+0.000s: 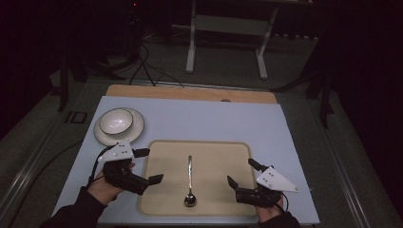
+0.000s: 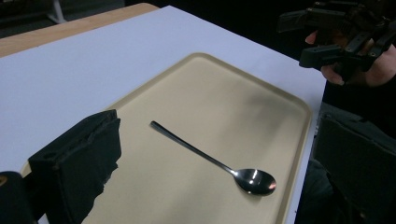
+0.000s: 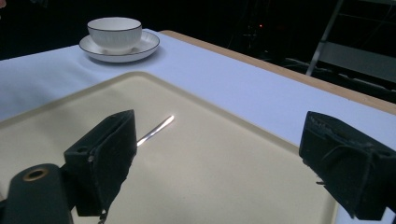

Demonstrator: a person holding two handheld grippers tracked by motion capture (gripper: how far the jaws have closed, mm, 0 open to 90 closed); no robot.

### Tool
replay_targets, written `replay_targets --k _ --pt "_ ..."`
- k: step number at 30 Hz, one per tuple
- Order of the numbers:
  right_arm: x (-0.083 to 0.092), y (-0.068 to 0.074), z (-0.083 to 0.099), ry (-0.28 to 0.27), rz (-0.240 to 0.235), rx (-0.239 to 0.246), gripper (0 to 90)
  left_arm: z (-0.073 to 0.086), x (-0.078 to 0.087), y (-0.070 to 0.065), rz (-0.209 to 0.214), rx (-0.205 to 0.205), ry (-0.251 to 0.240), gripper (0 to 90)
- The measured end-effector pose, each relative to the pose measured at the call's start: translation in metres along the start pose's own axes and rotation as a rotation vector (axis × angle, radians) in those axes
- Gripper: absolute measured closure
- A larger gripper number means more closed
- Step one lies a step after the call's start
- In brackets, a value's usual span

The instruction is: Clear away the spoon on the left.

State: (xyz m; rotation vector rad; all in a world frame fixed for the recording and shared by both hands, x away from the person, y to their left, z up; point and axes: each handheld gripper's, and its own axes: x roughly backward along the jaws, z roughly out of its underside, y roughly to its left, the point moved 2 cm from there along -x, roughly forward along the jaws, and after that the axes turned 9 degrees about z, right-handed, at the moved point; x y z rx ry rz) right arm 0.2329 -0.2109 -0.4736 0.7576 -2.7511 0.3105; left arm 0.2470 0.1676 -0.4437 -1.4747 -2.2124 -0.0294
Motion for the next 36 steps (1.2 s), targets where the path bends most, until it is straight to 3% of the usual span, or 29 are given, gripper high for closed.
replay_targets --k 15,23,31,36 --pt "0.000 0.001 0.000 0.002 -0.003 0.005 11.5 0.032 0.002 0.006 -0.058 0.015 0.004 1.7" --pt "0.000 0.000 0.000 0.003 -0.005 0.000 11.5 0.051 0.001 0.010 -0.087 0.031 -0.021 1.7" --pt "0.000 0.001 0.001 0.006 -0.011 0.004 11.5 0.056 0.002 0.011 -0.094 0.023 -0.062 1.7" --pt "0.001 0.001 0.001 0.006 -0.015 0.008 11.5 0.058 -0.006 0.011 -0.098 0.017 -0.056 1.7"
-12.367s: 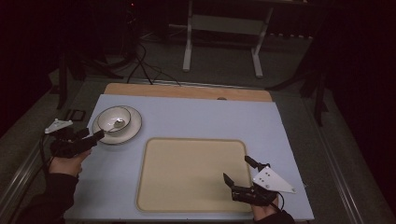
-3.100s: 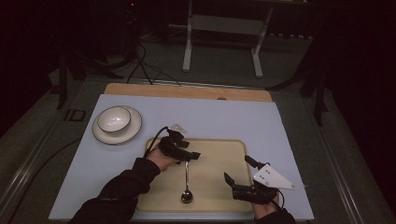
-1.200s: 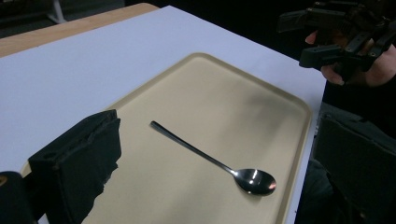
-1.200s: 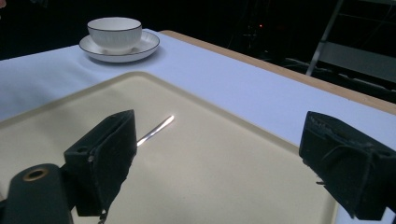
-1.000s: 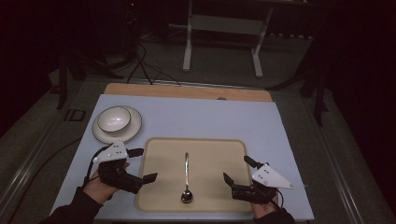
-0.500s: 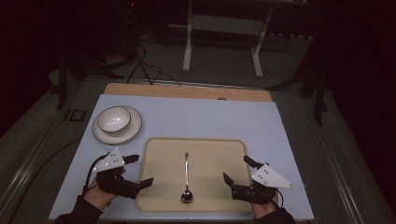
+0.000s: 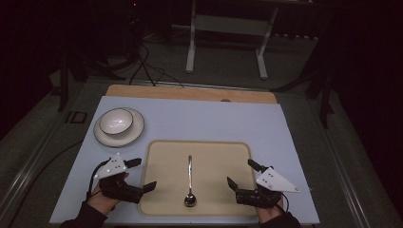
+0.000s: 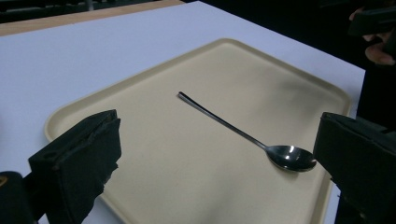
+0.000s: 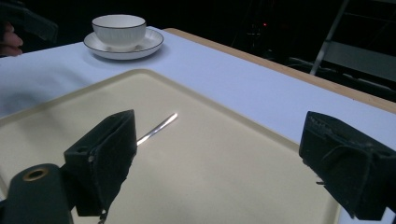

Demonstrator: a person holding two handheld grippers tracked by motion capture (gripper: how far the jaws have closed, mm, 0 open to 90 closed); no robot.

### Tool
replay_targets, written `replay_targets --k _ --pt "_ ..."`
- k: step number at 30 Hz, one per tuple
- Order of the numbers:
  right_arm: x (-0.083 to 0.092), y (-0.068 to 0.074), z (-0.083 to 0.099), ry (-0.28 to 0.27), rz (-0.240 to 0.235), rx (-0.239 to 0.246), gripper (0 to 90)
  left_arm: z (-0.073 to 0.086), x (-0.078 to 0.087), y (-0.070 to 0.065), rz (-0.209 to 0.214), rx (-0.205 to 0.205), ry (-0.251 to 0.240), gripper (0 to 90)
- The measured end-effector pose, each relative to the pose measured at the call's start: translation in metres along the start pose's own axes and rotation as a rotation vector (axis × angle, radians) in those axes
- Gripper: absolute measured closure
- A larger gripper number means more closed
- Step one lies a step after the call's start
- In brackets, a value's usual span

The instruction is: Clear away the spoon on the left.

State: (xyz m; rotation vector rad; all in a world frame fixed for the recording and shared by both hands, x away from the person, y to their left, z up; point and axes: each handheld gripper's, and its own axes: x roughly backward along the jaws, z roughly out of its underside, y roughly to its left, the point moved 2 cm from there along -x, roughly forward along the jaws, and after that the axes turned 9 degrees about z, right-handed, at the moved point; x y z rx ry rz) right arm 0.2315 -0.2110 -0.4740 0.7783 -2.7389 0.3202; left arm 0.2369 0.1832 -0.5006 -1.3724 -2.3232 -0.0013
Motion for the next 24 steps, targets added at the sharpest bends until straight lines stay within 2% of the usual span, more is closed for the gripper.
replay_targets --k 4,10,24 --pt "0.0001 -0.0014 0.0006 0.002 0.001 -0.008 11.5 0.0039 -0.0048 -0.0014 -0.018 -0.022 0.018 1.7" --pt "-0.0009 -0.0018 0.0015 0.009 -0.004 -0.013 11.5 0.0082 -0.0034 0.0000 -0.067 -0.027 -0.006 1.8" --pt "-0.0033 -0.0029 0.0030 0.025 -0.009 -0.022 11.5 0.0108 -0.0040 0.0025 -0.088 -0.013 -0.014 1.8"
